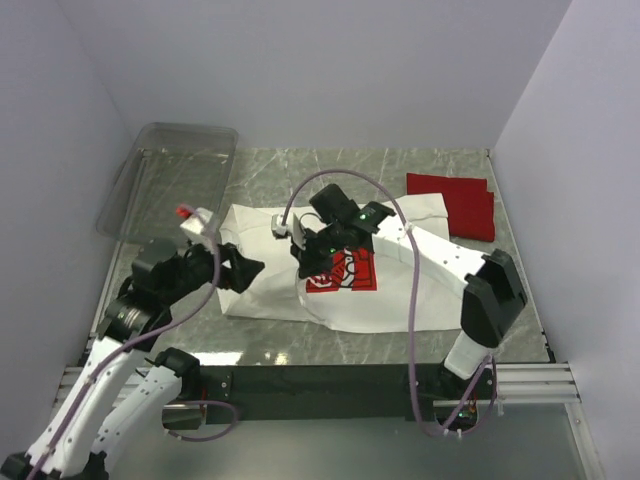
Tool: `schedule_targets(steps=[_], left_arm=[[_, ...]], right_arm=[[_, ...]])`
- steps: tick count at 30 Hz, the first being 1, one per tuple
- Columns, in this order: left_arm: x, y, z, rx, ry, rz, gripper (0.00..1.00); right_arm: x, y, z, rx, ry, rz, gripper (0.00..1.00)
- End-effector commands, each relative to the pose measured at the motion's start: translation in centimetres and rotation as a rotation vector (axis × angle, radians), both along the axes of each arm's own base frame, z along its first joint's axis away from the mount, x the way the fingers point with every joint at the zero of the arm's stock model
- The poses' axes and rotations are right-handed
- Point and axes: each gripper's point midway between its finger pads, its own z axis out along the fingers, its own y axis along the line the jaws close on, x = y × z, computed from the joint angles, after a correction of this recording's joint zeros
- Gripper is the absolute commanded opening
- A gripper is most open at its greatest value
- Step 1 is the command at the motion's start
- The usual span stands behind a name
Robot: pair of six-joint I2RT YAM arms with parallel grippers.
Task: Fold and stack the t-shirts
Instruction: Fold the tshirt
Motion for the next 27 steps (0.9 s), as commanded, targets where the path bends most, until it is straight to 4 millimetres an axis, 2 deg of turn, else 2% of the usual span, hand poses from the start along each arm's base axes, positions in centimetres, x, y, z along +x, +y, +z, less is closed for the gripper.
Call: schedule_targets(steps=[1,7,9,15,18,21,22,24,26,27], left_arm=[[0.4,-2.1,0.5,0.175,-0.168,-0.248,0.88],[0.6,-2.7,-2.4,0.418,-0.277,-0.438,0.84],[0.2,-2.9,-4.2,0.487,-0.303,-0.498,0.83],[-0.4,-4.4,-8.2,0.577,-0.424,-0.61,0.81],[-0.4,-4.9,-9.2,0.627,-0.459,-0.626,0.82],[-0.4,-5.1,-9.5,0.668,-0.49,-0.619,0.83],[-0.6,-5.3,-9.0,0.673,-0.525,-0.61,0.86],[-0.7,-5.2,-9.7,0.704,-0.55,-0.598,0.86],[0.1,-4.8,-9.2,0.746,-0.604,-0.523,0.85],[0.7,-4.1,-9.9,0.788,-0.597,-0.479,0.84]], right_arm=[[0.3,-0.2,1.4,0.062,0.14,0.043,0.0],[0.4,-0.5,1.6,0.076,0.18,0.075,0.0],[0.2,-0.5,1.7,0.086,0.193,0.084,0.0],[0.3,-0.2,2.5,0.128,0.286,0.099,0.0],[0.6,0.1,2.6,0.154,0.345,0.075,0.0],[1.1,0.2,2.4,0.164,0.396,0.042,0.0],[1.3,0.2,2.3,0.166,0.408,0.032,0.0],[1.6,0.2,2.1,0.173,0.437,0.008,0.0],[1.8,0.2,2.0,0.18,0.463,-0.002,0.0],[1.8,0.2,1.9,0.183,0.472,-0.002,0.0]])
